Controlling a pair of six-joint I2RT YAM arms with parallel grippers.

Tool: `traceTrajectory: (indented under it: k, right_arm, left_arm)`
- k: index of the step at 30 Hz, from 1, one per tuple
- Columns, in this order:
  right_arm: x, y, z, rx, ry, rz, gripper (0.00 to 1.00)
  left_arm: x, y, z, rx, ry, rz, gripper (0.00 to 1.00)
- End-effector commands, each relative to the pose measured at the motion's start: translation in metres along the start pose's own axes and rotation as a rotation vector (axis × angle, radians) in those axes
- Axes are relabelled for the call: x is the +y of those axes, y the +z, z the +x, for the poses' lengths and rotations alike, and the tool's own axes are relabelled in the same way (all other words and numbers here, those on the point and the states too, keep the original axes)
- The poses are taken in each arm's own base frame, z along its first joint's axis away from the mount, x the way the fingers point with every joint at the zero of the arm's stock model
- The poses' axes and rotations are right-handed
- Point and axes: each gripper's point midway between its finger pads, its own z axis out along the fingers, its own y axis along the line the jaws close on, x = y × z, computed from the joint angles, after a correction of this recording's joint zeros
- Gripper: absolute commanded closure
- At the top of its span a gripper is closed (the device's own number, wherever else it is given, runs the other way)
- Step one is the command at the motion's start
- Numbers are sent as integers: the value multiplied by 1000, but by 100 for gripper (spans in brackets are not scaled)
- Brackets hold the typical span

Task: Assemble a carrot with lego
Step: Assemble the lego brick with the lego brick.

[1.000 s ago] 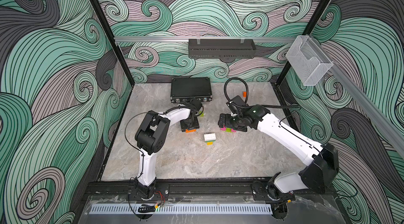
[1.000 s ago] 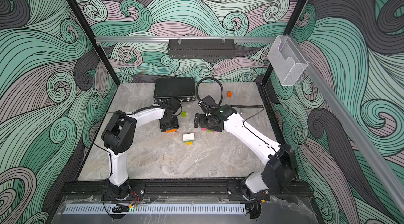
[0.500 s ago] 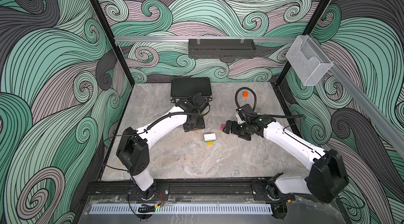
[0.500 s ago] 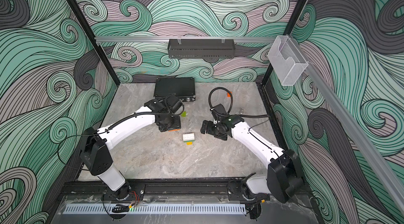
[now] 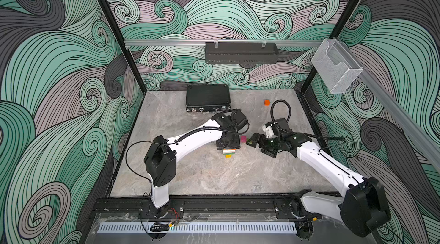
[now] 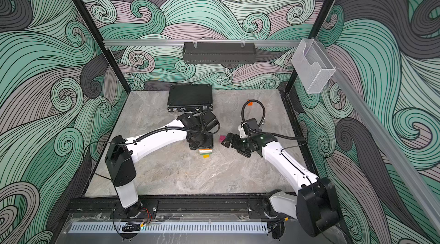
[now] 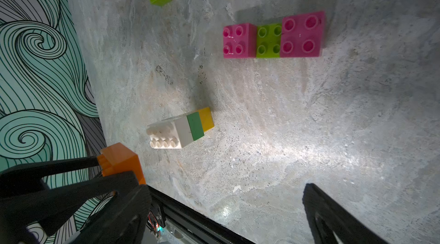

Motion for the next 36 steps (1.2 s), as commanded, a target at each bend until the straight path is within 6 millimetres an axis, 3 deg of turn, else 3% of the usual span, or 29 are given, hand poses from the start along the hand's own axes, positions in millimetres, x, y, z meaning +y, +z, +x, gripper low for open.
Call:
traceTrajectory:
  k: [1, 16, 36]
  right_arm:
    - [9, -4, 2, 13, 1, -74, 0]
    - [0, -2, 12, 40, 43, -132, 1]
    - [-6, -7, 8, 21, 77, -129, 1]
  left_arm:
    - [7, 0, -3, -6, -7, -50, 100]
    - [11, 14, -11, -16, 11, -112, 100]
    - [15, 23, -9, 28, -44, -148, 100]
